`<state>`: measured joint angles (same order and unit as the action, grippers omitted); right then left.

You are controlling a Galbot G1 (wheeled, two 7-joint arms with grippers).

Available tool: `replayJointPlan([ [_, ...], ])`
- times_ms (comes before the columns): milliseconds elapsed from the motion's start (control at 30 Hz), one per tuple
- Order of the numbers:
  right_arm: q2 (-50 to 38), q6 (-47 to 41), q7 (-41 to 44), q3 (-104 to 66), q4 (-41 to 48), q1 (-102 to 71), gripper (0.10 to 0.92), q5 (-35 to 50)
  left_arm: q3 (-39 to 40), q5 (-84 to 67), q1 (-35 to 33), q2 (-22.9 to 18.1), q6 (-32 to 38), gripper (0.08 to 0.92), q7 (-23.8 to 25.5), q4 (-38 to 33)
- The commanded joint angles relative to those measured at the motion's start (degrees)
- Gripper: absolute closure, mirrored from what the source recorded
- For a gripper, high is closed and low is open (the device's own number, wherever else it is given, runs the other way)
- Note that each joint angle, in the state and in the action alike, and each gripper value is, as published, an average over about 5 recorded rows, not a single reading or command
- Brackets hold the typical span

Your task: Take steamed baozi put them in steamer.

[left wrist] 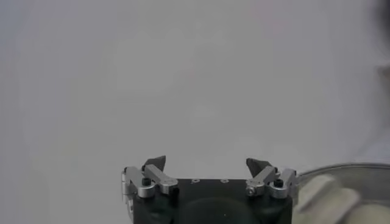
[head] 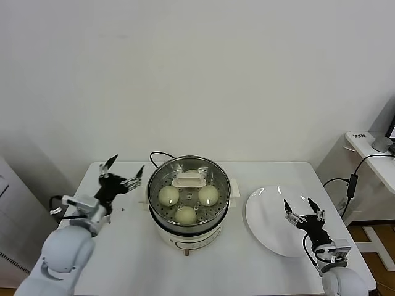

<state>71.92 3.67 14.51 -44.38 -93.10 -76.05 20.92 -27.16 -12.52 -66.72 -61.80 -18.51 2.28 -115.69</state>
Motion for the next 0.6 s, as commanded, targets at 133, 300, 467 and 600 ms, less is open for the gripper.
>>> replayJointPlan([
  [133, 0.4, -1.1, -2.6, -0.6, -2.3, -1.3, 0.203, 0.9, -7.4, -15.7, -3.6, 1.4, 3.2, 0.177, -2.6, 15.0],
  [300, 0.9, -2.2, -3.6, -0.2, -3.1, -1.6, 0.203, 1.2, -6.8, -12.6, -2.1, -1.7, 2.8, 0.177, -0.9, 18.4],
  [467, 1.5, -2.9, -4.5, 0.3, -3.8, -2.4, 0.203, 1.4, -5.5, -10.4, -2.4, -2.4, 3.9, 0.177, -0.7, 21.0],
  [600, 1.6, -3.2, -4.8, 0.3, -3.9, -3.0, 0.203, 1.5, -6.0, -10.2, -3.3, -2.8, 4.4, 0.177, -0.8, 21.6],
])
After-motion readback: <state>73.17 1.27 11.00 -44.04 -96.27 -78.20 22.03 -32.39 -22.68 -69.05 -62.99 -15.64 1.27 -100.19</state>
